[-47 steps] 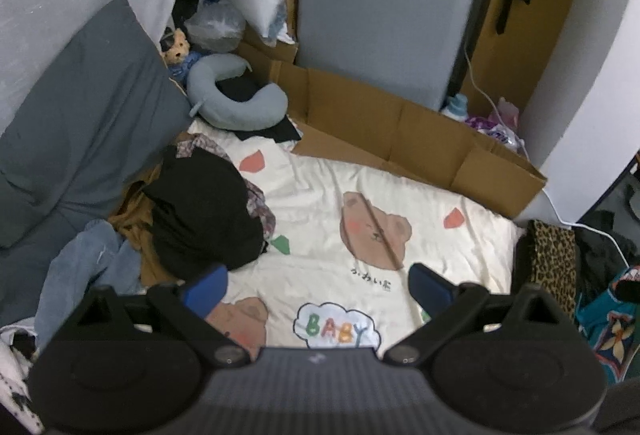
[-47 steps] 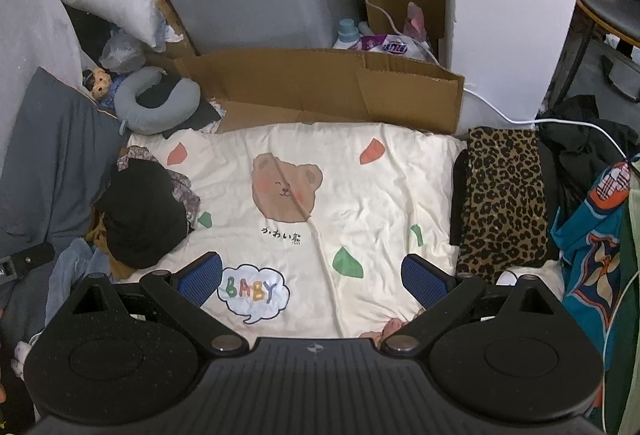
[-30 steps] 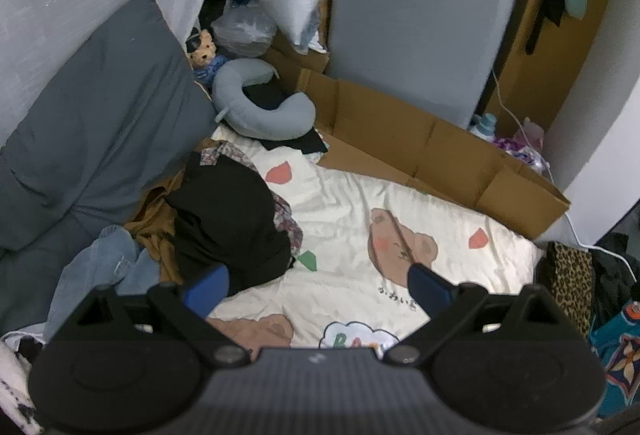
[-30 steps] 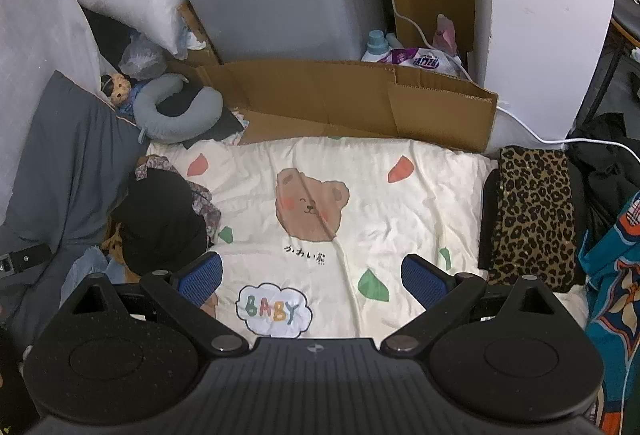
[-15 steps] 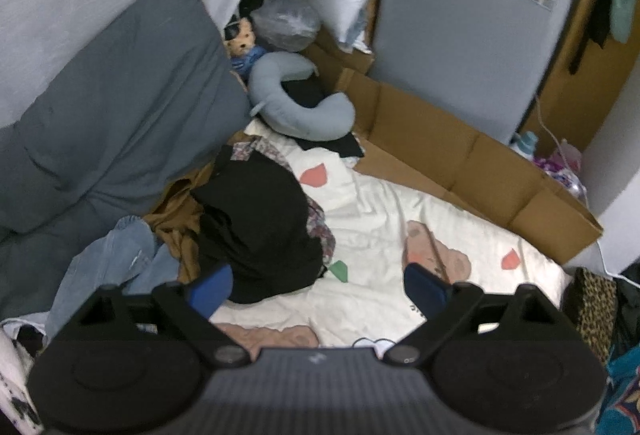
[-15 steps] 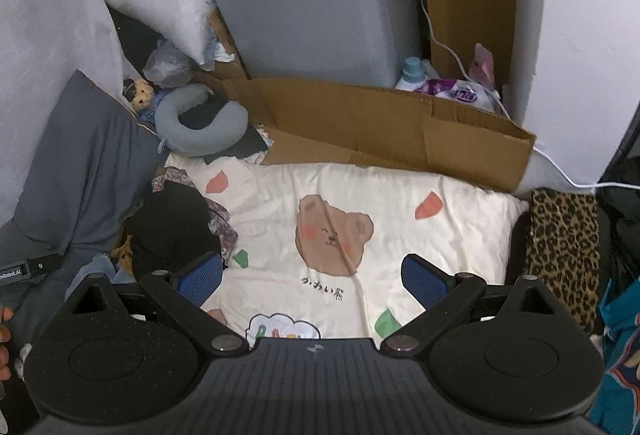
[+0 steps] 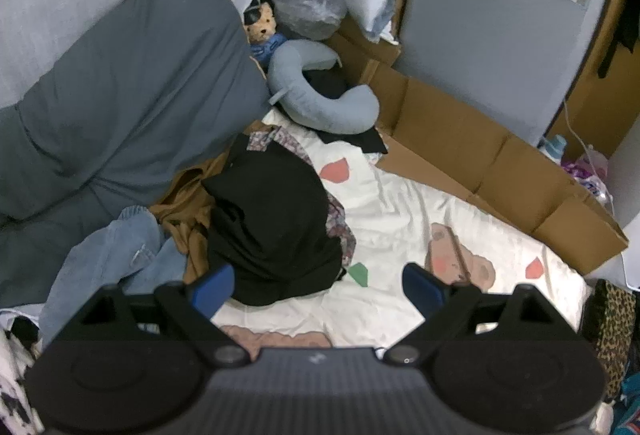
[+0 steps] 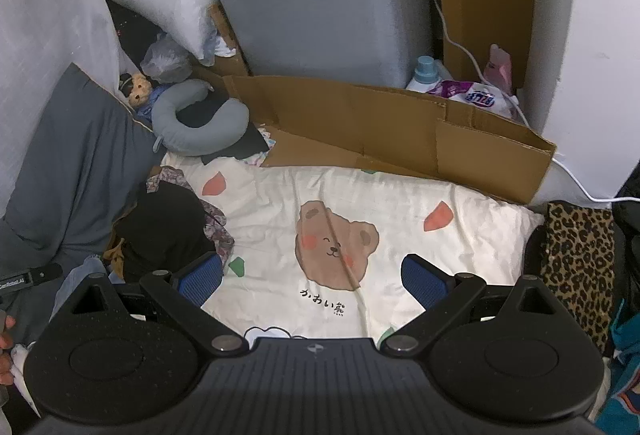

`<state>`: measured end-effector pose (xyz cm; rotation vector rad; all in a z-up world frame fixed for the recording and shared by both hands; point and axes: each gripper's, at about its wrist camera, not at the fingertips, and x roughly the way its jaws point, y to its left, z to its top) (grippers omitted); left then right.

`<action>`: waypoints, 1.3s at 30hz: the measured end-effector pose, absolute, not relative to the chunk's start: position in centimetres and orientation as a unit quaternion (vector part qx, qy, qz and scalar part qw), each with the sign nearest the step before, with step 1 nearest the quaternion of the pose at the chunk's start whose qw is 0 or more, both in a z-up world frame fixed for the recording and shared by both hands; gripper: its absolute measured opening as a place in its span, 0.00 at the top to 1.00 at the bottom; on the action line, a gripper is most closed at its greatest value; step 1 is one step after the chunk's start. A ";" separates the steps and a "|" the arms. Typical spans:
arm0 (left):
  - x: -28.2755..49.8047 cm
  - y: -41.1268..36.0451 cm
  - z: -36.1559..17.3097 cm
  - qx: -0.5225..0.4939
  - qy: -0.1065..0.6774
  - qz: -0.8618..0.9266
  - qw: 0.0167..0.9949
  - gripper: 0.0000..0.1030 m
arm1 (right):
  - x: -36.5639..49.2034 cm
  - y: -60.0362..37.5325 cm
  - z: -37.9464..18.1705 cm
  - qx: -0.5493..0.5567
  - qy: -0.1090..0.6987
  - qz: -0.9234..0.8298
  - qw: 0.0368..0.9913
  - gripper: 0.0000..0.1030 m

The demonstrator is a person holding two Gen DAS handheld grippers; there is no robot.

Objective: Fold clothes

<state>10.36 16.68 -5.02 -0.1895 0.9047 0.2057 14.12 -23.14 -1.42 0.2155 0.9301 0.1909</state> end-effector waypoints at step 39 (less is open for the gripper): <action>15.7 20.9 -18.7 -0.134 0.417 0.125 0.890 0.14 | 21.6 -20.8 -17.5 0.089 0.425 0.189 0.881 0.05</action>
